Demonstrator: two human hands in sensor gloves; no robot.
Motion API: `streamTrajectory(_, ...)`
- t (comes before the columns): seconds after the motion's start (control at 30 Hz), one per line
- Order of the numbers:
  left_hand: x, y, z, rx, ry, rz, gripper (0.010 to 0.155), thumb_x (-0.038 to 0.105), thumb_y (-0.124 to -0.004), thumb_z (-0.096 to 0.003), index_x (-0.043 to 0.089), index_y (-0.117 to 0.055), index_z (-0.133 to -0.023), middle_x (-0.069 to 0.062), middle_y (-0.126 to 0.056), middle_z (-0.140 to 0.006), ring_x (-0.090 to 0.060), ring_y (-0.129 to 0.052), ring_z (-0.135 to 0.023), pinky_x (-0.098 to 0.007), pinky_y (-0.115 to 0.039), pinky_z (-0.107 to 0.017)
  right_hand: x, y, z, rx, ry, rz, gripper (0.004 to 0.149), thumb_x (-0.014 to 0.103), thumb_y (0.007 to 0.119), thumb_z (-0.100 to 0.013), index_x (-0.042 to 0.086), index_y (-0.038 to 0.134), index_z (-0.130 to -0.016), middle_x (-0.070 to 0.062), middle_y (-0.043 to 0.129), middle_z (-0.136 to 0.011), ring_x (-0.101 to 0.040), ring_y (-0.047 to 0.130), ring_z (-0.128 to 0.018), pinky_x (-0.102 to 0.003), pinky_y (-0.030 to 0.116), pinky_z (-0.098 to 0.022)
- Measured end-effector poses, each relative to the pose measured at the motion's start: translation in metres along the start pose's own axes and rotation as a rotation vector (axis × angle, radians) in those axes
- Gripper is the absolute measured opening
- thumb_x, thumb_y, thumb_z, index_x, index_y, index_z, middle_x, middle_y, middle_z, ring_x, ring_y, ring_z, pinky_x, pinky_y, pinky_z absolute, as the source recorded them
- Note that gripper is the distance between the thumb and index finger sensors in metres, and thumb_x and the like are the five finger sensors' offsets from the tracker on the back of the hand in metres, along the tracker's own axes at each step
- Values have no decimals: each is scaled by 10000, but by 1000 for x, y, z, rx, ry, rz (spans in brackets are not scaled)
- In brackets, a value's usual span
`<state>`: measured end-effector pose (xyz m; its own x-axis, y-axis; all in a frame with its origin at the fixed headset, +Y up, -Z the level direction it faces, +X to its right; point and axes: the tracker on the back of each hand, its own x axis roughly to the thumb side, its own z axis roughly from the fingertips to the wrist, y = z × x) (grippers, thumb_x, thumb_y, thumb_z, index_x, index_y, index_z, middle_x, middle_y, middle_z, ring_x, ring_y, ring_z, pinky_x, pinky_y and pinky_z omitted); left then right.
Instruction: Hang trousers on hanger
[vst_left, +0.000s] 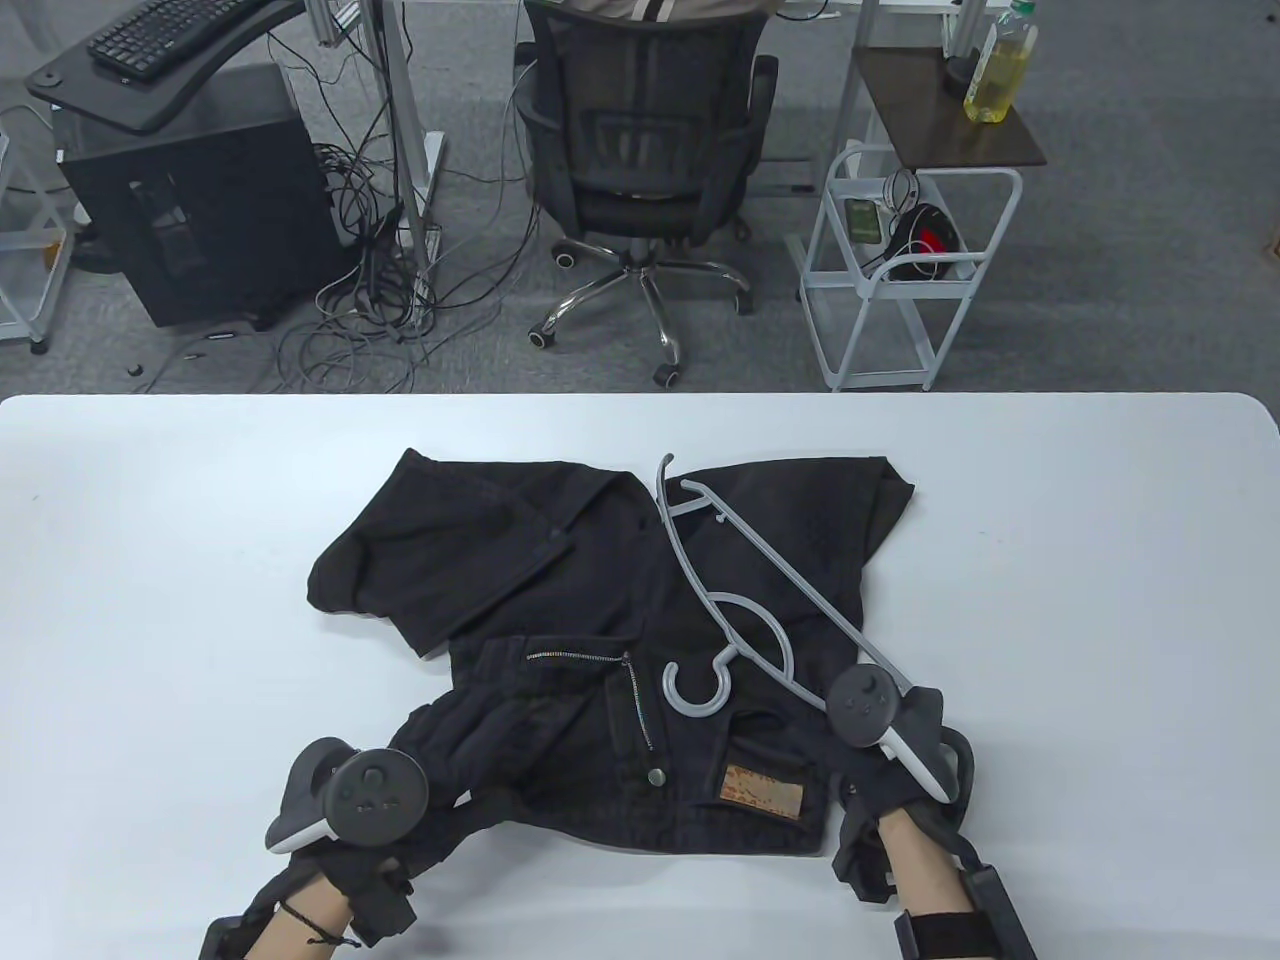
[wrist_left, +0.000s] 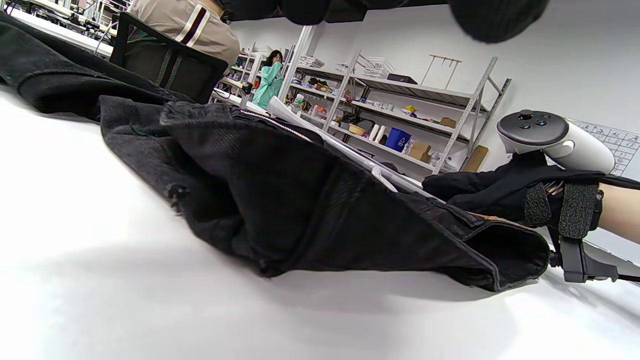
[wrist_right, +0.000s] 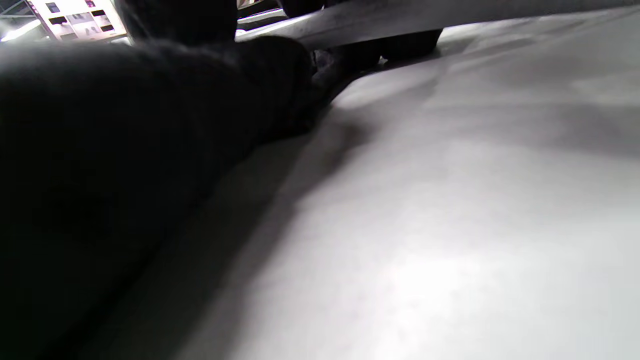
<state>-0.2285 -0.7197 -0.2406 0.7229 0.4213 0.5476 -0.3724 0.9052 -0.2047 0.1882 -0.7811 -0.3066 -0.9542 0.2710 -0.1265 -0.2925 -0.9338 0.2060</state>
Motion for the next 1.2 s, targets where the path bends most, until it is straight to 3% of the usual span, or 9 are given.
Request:
streamTrajectory(0.13, -1, -2, -1, -9, 8, 3, 744, 582, -631, -530, 276, -315, -1130, -107, -377, -1193, -422, -419, -1086, -644, -443, -730, 0, -3, 0, -27, 13, 18, 744, 477, 804, -414, 238, 507, -1053, -73, 725, -1003, -306, 719, -902, -568, 413, -741)
streamTrajectory(0.27, -3, -4, -2, -21, 29, 7, 742, 581, -630, -531, 272, -318, -1129, -110, -380, -1190, -425, -422, -1082, -645, -445, -727, -3, -7, 1, -41, 16, 5, 665, 450, 837, -401, 242, 643, -1002, -23, 862, -851, -268, 839, -767, -563, 462, -731)
streamTrajectory(0.43, -7, 0, -1, 33, 80, -43, 730, 582, -632, -531, 264, -358, -1128, -123, -427, -1179, -435, -485, -1061, -642, -500, -709, -6, -12, 3, -59, 12, -14, 644, 460, 859, -382, 237, 709, -968, 18, 908, -720, -253, 870, -696, -562, 475, -729)
streamTrajectory(1.2, -18, -8, -5, -5, 167, -24, 689, 566, -638, -535, 236, -461, -1114, -133, -490, -1160, -439, -554, -1033, -639, -550, -685, -28, -66, 34, -406, -8, -287, 590, 444, 875, -385, 247, 757, -928, 55, 938, -638, -222, 914, -629, -540, 592, -697)
